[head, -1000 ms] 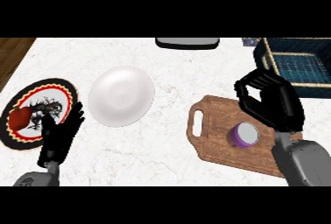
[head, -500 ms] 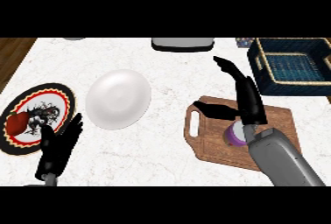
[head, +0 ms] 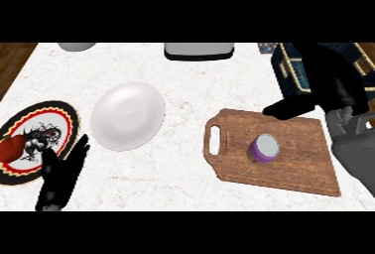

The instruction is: Pick the can from the cutting board and place it in the basket

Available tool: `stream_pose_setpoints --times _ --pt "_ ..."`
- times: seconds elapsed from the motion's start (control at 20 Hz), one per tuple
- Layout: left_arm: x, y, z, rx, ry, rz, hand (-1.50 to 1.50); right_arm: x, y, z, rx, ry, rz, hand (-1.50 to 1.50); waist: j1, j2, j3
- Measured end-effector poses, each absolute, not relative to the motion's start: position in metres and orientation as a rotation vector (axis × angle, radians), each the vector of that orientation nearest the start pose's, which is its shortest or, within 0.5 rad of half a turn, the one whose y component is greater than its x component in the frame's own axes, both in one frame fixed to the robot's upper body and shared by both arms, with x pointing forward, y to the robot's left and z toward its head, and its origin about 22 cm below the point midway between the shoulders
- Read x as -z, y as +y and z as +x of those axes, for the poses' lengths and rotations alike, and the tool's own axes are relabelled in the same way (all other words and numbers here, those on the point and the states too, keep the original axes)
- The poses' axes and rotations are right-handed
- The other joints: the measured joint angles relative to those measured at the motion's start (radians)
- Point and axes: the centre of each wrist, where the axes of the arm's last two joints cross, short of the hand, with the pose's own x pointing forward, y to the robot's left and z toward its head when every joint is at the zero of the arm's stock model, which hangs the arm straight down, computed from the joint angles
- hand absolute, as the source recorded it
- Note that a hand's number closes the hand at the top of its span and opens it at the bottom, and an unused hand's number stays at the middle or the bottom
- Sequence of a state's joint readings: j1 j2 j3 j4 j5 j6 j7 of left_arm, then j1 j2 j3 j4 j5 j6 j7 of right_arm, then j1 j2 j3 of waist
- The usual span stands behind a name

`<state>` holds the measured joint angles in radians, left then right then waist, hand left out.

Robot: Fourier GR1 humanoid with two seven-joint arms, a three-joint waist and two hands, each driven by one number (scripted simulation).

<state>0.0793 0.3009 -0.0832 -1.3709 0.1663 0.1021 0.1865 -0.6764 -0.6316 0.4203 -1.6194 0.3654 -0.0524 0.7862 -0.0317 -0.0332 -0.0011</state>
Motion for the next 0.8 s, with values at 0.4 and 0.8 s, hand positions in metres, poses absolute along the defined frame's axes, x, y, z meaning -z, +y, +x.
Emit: stream_pose_setpoints --times 0.4,0.8 --pt "0.043 0.306 0.207 0.011 -1.098 0.19 0.0 -0.266 -0.207 0.3 -1.008 -1.173 -0.831 -1.5 -0.004 0.006 0.002" --pt "0.041 0.301 0.206 0.018 -1.099 0.186 0.0 -0.298 -0.224 0.278 -1.09 -1.096 -0.746 -1.5 0.002 0.014 0.004"
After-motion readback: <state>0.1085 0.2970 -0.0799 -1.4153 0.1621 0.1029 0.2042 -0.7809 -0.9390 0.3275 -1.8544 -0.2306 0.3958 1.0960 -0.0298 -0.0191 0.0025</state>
